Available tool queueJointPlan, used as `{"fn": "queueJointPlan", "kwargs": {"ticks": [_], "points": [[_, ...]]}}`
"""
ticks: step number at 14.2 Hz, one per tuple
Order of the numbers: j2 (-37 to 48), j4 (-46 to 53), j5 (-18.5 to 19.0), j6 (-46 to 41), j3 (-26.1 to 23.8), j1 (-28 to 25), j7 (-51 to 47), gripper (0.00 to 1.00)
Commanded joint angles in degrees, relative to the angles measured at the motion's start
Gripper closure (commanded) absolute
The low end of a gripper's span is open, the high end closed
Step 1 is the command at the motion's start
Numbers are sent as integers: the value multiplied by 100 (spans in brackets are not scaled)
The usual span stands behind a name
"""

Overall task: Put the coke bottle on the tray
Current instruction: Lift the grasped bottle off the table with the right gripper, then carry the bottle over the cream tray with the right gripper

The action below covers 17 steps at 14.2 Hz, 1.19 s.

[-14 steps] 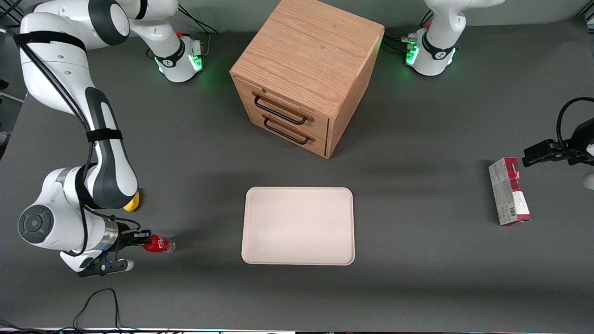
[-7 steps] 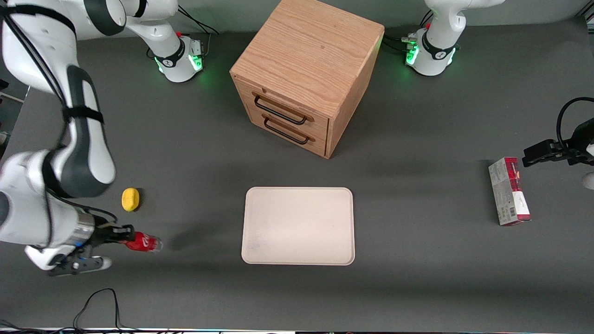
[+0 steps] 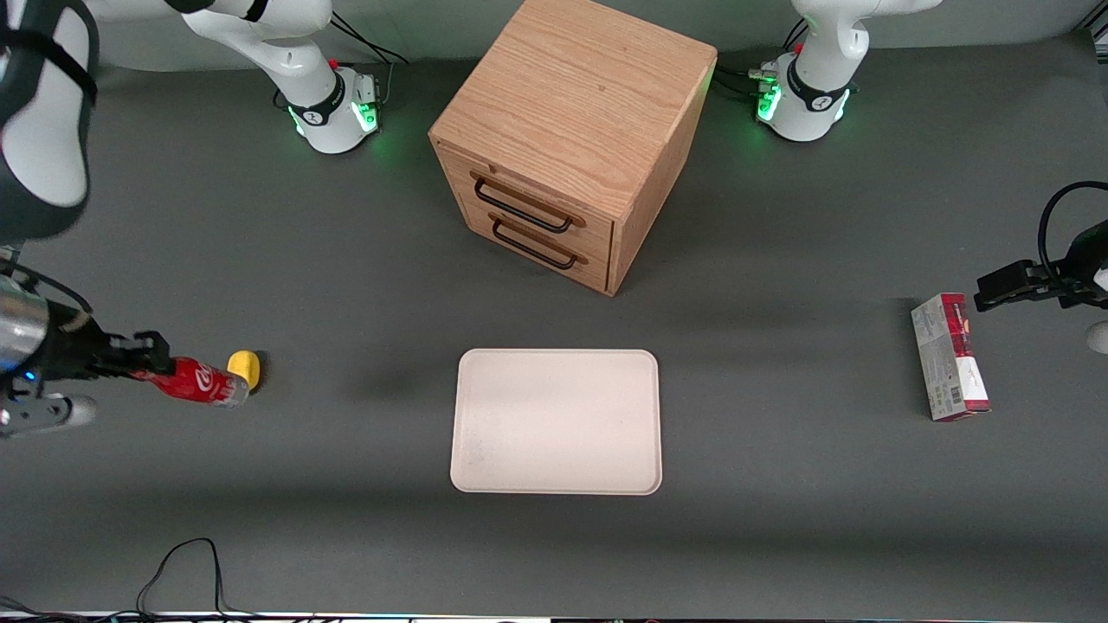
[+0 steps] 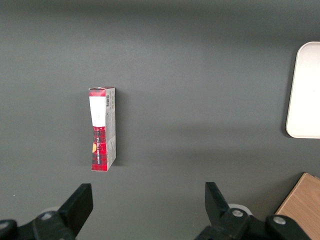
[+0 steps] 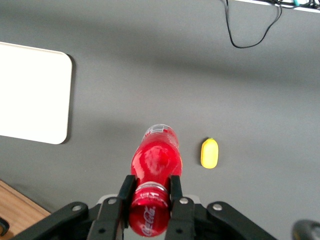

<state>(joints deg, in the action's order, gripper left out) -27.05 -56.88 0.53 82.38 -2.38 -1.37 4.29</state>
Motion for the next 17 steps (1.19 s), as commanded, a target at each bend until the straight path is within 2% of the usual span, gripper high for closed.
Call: {"fn": "queueJointPlan", "kwargs": {"ticks": [1, 7, 10, 12, 17], "points": [[-2, 167, 132, -21, -131, -380, -112, 80], [-300, 274, 149, 602, -105, -1909, -174, 80], [-476, 274, 210, 954, -96, -2384, -376, 80], [-564, 265, 421, 1121, -105, -2517, -376, 80], [-1371, 213, 431, 1990, -52, -2447, -306, 80]]}}
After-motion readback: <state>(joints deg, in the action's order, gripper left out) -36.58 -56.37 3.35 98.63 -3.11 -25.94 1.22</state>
